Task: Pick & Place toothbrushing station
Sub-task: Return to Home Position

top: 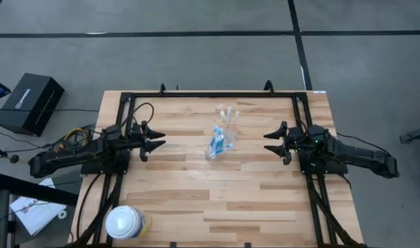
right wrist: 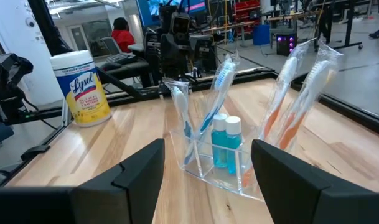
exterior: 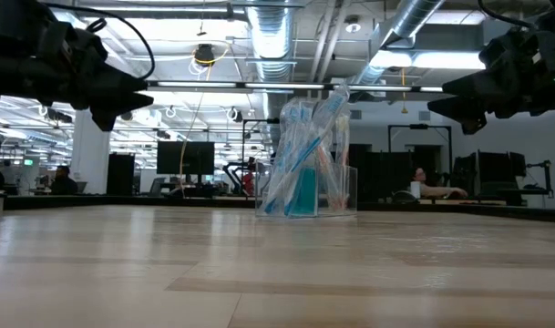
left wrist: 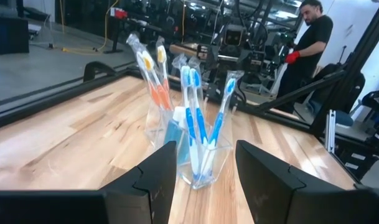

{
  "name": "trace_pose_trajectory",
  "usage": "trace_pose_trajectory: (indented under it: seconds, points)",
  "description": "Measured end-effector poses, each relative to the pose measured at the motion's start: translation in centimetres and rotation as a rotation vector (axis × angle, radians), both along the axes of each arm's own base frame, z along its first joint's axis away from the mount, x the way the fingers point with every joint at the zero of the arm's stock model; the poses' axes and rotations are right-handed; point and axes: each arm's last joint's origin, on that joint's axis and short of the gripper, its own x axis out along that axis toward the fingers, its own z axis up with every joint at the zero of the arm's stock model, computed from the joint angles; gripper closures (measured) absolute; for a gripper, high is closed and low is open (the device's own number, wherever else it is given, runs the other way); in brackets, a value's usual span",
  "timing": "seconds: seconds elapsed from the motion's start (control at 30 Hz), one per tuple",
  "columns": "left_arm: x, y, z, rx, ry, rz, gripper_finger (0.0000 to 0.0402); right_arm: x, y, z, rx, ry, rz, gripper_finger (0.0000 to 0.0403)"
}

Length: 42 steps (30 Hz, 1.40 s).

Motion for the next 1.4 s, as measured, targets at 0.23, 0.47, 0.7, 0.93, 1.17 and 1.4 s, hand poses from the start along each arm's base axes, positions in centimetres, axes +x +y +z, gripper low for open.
trace_pose_trajectory:
  seconds: [0.23, 0.47, 0.7, 0.93, 1.17, 1.4]
  points:
    - [0.0, -0.2, 0.0, 0.0, -0.002, -0.012, 0.0243, 0.0, 0.0, 0.0, 0.122, -0.008, -0.007, 0.0172]
    - [-0.8, -1.5, 1.4, 0.038, -0.163, -0.106, 0.0243, 0.0, 0.0, 0.0, 0.297, -0.023, -0.017, 0.0172]
    - [-1.0, -2.1, 2.1, 0.049, -0.238, -0.16, 0.0243, 0.0, 0.0, 0.0, 0.297, -0.022, -0.017, 0.0172]
    - [-1.0, -2.5, 2.1, 0.044, -0.246, -0.206, 0.0243, 0.0, 0.0, 0.0, 0.297, -0.022, -0.017, 0.0172]
    - [-1.0, -2.6, 2.2, 0.044, -0.248, -0.216, 0.0243, 0.0, 0.0, 0.0, 0.297, -0.022, -0.017, 0.0172]
    - [-1.0, -2.6, 2.2, 0.044, -0.251, -0.216, 0.0243, 0.0, 0.0, 0.0, 0.297, -0.022, -0.017, 0.0172]
